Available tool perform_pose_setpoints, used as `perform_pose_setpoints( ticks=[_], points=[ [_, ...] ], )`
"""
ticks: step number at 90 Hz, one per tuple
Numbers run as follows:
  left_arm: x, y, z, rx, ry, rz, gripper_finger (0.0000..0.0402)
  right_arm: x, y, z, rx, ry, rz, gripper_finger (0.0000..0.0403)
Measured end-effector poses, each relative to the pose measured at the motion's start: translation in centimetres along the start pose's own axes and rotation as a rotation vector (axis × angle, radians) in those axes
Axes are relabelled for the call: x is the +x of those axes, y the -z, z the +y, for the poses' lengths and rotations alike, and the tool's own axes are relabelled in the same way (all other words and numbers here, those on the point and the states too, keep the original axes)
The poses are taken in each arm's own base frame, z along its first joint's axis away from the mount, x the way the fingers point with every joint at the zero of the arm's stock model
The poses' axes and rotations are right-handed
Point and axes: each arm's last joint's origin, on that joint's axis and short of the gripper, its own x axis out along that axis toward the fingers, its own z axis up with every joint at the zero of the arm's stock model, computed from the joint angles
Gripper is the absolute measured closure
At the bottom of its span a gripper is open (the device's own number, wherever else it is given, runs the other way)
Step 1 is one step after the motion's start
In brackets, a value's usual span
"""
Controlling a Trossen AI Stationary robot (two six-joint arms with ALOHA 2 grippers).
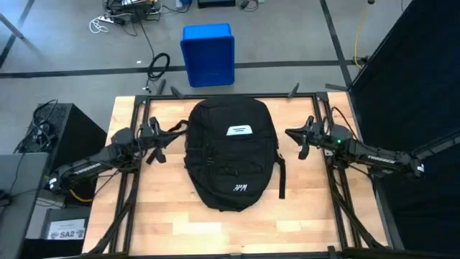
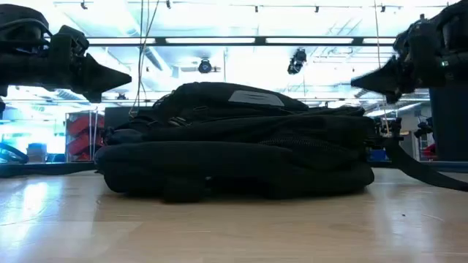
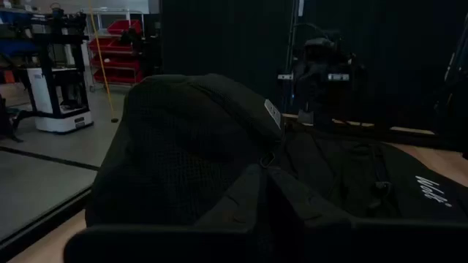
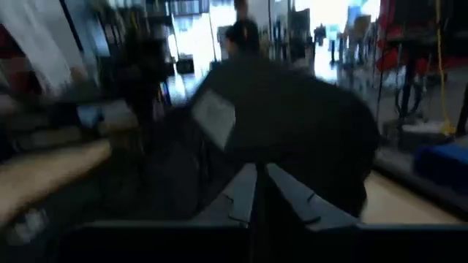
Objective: Unpack backpack
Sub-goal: Open the backpack
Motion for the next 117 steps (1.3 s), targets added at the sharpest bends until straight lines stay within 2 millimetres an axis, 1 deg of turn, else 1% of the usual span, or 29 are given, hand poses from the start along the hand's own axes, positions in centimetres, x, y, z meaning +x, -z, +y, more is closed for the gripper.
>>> perform_pose_setpoints(
  ticks=[11, 22, 27, 35, 44, 51, 59, 73, 81, 89, 103, 109, 117],
  points=[
    [0.0, 0.0, 0.0, 0.0, 0.0, 0.0, 0.0401, -0.2, -1.7, 0.3, 0.144, -0.041, -0.171, 0.0402],
    [0.0, 0.0, 0.0, 0.0, 0.0, 0.0, 0.0402, -0.4, -3.0, 0.6, 0.174, -0.089, -0.302, 0.0398],
    [0.0, 0.0, 0.0, 0.0, 0.0, 0.0, 0.0401, -0.4, -3.4, 0.8, 0.175, -0.135, -0.3, 0.0395],
    [0.0, 0.0, 0.0, 0.0, 0.0, 0.0, 0.0402, -0.2, -4.5, 1.6, 0.166, -0.235, -0.288, 0.0394],
    [0.0, 0.0, 0.0, 0.0, 0.001, 0.0, 0.0401, 0.8, -5.6, 2.8, 0.161, -0.304, -0.239, 0.0395],
    [0.0, 0.0, 0.0, 0.0, 0.001, 0.0, 0.0401, 2.2, -6.0, 4.1, 0.142, -0.346, -0.154, 0.0396],
    [0.0, 0.0, 0.0, 0.0, 0.0, 0.0, 0.0401, 4.2, -6.4, 6.2, 0.087, -0.348, -0.074, 0.0396],
    [0.0, 0.0, 0.0, 0.0, 0.0, 0.0, 0.0402, 8.5, -6.7, 11.0, -0.054, -0.341, 0.045, 0.0396],
    [0.0, 0.0, 0.0, 0.0, 0.0, 0.001, 0.0402, 11.0, -7.0, 13.7, -0.113, -0.379, 0.069, 0.0394],
    [0.0, 0.0, 0.0, 0.0, 0.001, 0.0, 0.0401, 13.4, -6.8, 15.9, -0.161, -0.4, 0.092, 0.0394],
    [0.0, 0.0, 0.0, 0.0, 0.0, 0.0, 0.0401, 17.3, -5.7, 18.6, -0.209, -0.421, 0.128, 0.0393],
    [0.0, 0.0, 0.0, 0.0, 0.0, 0.0, 0.0401, 18.8, -4.8, 19.2, -0.221, -0.428, 0.153, 0.0389],
    [0.0, 0.0, 0.0, 0.0, 0.0, 0.001, 0.0401, 20.8, -3.9, 19.4, -0.205, -0.433, 0.18, 0.0385]
  ],
)
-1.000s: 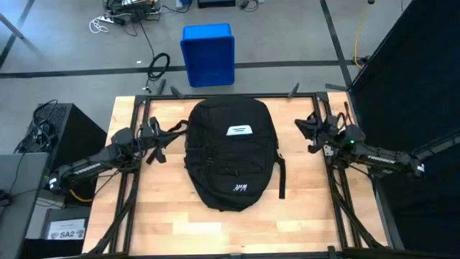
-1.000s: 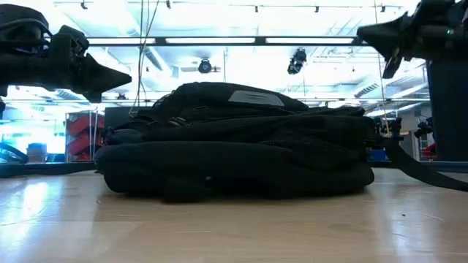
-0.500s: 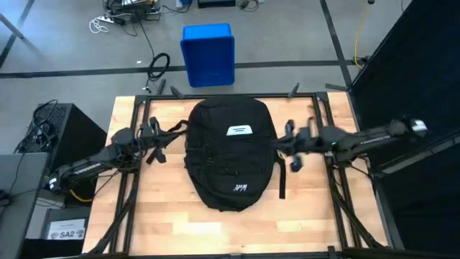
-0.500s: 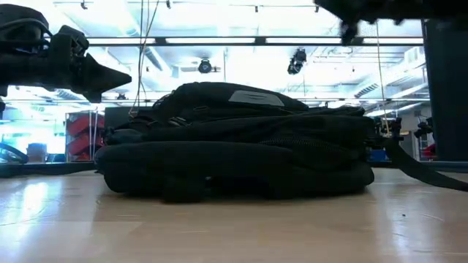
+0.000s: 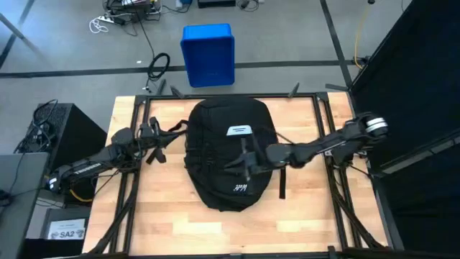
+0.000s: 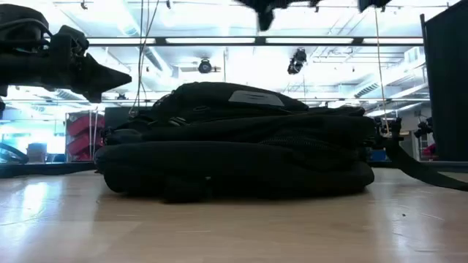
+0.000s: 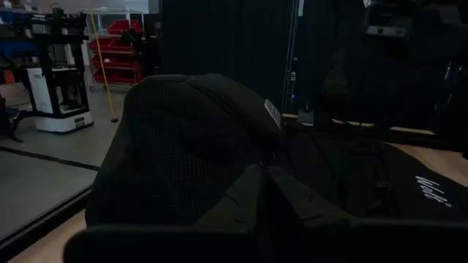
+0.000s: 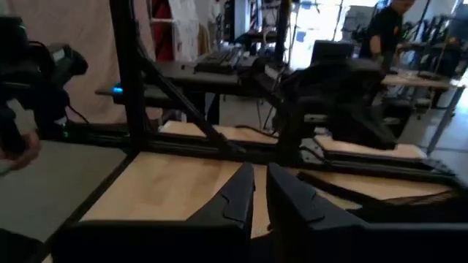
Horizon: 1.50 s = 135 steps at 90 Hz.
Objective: Unpack backpack
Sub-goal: Open the backpack
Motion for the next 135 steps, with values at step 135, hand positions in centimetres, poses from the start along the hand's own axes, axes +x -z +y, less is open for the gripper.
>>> perform_pose_setpoints(
  ticks=[135],
  points=[
    [0.8, 1.2, -0.3, -0.068, 0.144, 0.191, 0.0401, 5.2, 4.1, -4.4, 0.032, 0.101, 0.09, 0.0376]
  ],
)
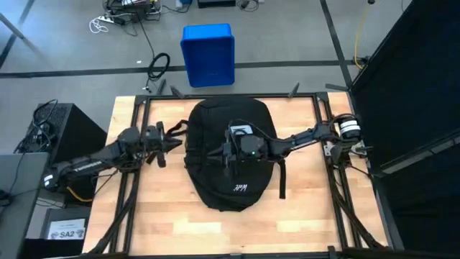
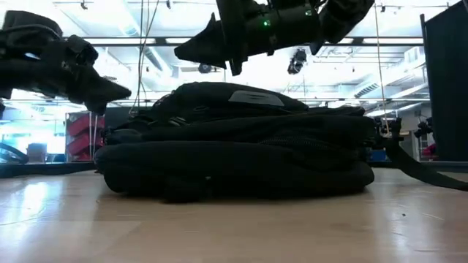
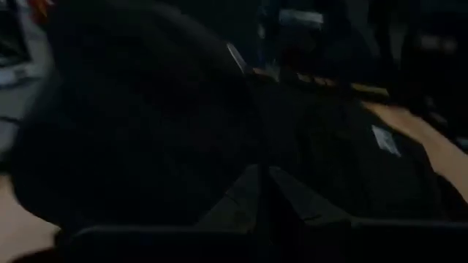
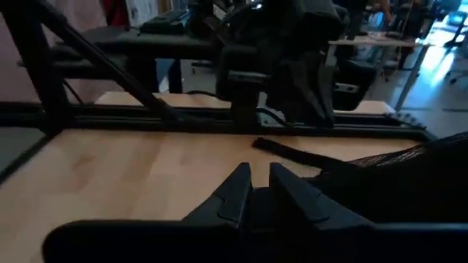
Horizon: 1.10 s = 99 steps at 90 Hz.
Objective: Unpack backpack
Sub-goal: Open the backpack
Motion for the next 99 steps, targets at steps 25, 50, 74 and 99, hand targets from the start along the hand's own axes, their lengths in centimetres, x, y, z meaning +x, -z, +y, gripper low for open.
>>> perform_pose_setpoints(
  ticks=[25, 50, 74, 99],
  points=[
    [0.7, 0.3, -0.3, 0.065, -0.013, 0.212, 0.0402, -0.1, 0.1, 0.5, -0.04, -0.012, 0.007, 0.0375],
    [1.8, 0.5, -1.1, -0.045, -0.038, 0.326, 0.0401, -0.1, 0.7, 0.4, -0.149, -0.013, 0.072, 0.0375],
    [2.7, 2.1, -1.9, -0.087, -0.095, 0.471, 0.0402, -0.1, 0.8, 0.7, -0.185, 0.0, 0.085, 0.0369],
    [4.8, 2.6, -4.1, -0.105, -0.072, 0.414, 0.0402, -1.3, -0.5, 1.3, -0.252, 0.009, 0.107, 0.0367]
  ],
)
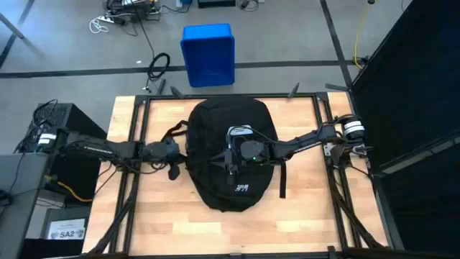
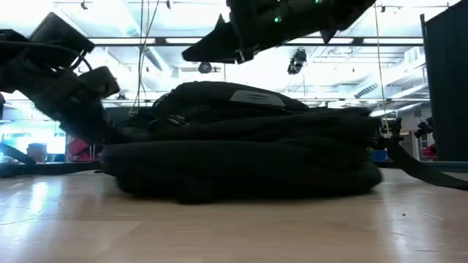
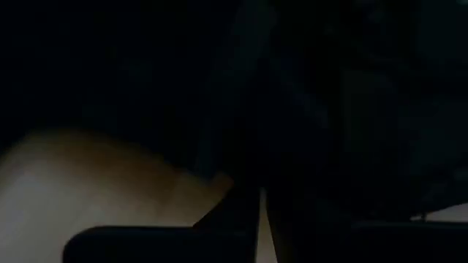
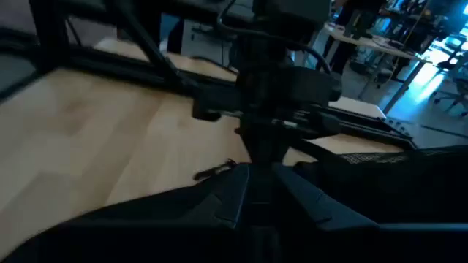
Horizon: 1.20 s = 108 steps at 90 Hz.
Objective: Unpack backpack
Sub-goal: Open the backpack
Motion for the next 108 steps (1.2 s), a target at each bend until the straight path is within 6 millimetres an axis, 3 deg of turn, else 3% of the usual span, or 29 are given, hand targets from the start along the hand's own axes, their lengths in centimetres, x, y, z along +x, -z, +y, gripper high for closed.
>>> perform_pose_setpoints(
  ticks=[21, 49, 60, 81, 108],
  points=[
    [2.5, -1.6, -2.2, 0.034, 0.084, -0.138, 0.0402, -1.9, -1.4, 0.7, -0.027, -0.04, 0.044, 0.0359],
    [9.5, -6.0, -6.8, 0.23, 0.114, -0.005, 0.0402, -3.3, -1.8, 4.5, -0.083, -0.049, 0.112, 0.0356],
    [11.2, -7.5, -8.1, 0.325, 0.108, 0.087, 0.0402, -4.2, -1.7, 6.9, -0.119, -0.023, 0.164, 0.0354],
    [11.0, -10.1, -9.3, 0.432, 0.104, 0.119, 0.0402, -6.2, -1.6, 11.1, -0.096, -0.016, 0.223, 0.0352],
    [8.7, -11.8, -9.0, 0.504, 0.021, 0.084, 0.0402, -7.1, -0.6, 12.3, 0.108, -0.021, 0.305, 0.0352]
  ],
)
